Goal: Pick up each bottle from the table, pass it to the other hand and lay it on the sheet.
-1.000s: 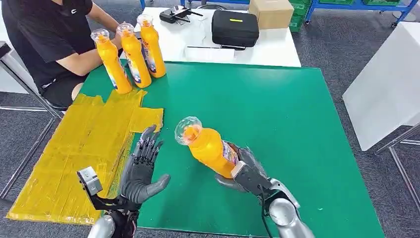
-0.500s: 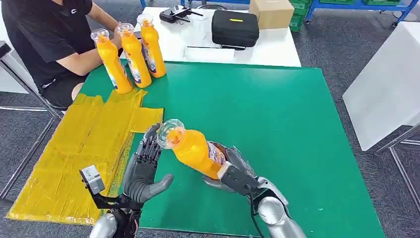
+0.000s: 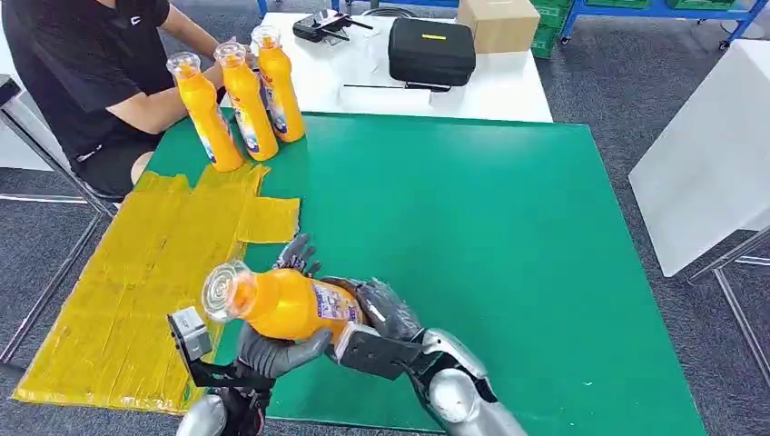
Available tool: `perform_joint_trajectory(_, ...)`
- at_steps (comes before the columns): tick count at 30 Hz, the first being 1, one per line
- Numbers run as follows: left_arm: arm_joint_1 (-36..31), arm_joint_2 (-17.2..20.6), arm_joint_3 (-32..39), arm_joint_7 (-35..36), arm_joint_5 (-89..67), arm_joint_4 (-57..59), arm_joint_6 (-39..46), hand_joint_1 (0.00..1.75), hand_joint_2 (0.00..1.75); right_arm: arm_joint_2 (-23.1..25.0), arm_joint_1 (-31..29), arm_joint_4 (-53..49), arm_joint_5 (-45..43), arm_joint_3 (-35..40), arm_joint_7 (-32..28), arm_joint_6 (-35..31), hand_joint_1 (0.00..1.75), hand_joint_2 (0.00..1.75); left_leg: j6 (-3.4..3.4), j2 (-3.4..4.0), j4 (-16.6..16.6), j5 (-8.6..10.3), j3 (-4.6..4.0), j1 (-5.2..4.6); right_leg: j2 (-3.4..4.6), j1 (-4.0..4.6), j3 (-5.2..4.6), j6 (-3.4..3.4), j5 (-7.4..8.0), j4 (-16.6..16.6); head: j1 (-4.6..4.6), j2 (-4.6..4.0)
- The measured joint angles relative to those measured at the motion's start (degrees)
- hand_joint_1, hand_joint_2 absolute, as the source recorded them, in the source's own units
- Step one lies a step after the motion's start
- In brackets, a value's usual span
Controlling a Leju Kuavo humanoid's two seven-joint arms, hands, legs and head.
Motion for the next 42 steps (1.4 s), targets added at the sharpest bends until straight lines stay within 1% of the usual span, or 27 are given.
perform_joint_trajectory(6, 0.1, 0.0, -1.0, -1.0, -3.1, 0.5, 1.8, 0.0, 1.75, 0.0, -0.7, 0.7, -0.5, 3.6, 0.3, -0.1, 1.75, 1.75, 0.0, -0.01, 0.0, 0.0, -0.02, -0.01, -0.01, -0.01, 0.0, 0.0, 0.0, 0.0, 0.02, 0.0)
perform_joint_trajectory(14, 2.8, 0.3, -1.0, -3.7, -6.1, -0.6, 5.1, 0.0, 1.75, 0.0, -1.7, 2.5, 0.4, 10.1, 1.6, -1.8, 1.75, 1.75, 0.0, 0.03, 0.0, 0.0, -0.02, -0.01, 0.02, -0.01, -0.12, 0.0, 0.0, 0.0, 0.0, 0.0)
perform_joint_trajectory(15, 3.2, 0.3, -0.9, -3.9, -6.1, -0.9, 5.1, 1.75, 1.75, 0.0, -1.9, 2.8, 0.4, 10.6, 1.6, -1.9, 1.75, 1.75, 0.0, 0.03, 0.0, 0.0, -0.03, 0.0, 0.02, -0.01, -0.29, -0.01, -0.01, 0.0, 0.0, 0.0)
perform_joint_trajectory(18, 4.0, 0.5, -0.5, -4.4, -6.0, -1.4, 5.2, 1.75, 1.75, 0.0, -2.5, 3.4, 0.3, 11.9, 1.7, -2.3, 1.75, 1.75, -0.02, 0.03, 0.0, -0.03, -0.03, 0.02, 0.02, -0.01, -0.59, -0.03, -0.04, 0.0, 0.02, 0.0)
perform_joint_trajectory(28, 5.7, 0.5, 1.5, -5.4, -4.8, -3.3, 3.9, 1.75, 1.75, 0.0, -3.3, 4.3, 0.0, 14.2, 1.9, -3.0, 1.75, 1.75, -0.02, 0.07, 0.0, -0.02, -0.03, 0.01, 0.03, -0.01, -0.6, -0.03, -0.03, 0.0, 0.02, 0.0)
perform_joint_trajectory(42, 5.9, 0.5, 2.0, -6.1, -4.3, -3.3, 3.2, 1.75, 1.75, -0.1, -3.3, 4.5, -0.1, 14.9, 1.9, -3.2, 1.75, 1.75, -0.02, 0.07, 0.0, -0.02, -0.02, 0.01, 0.03, -0.01, -0.6, -0.03, -0.03, 0.0, 0.0, 0.0)
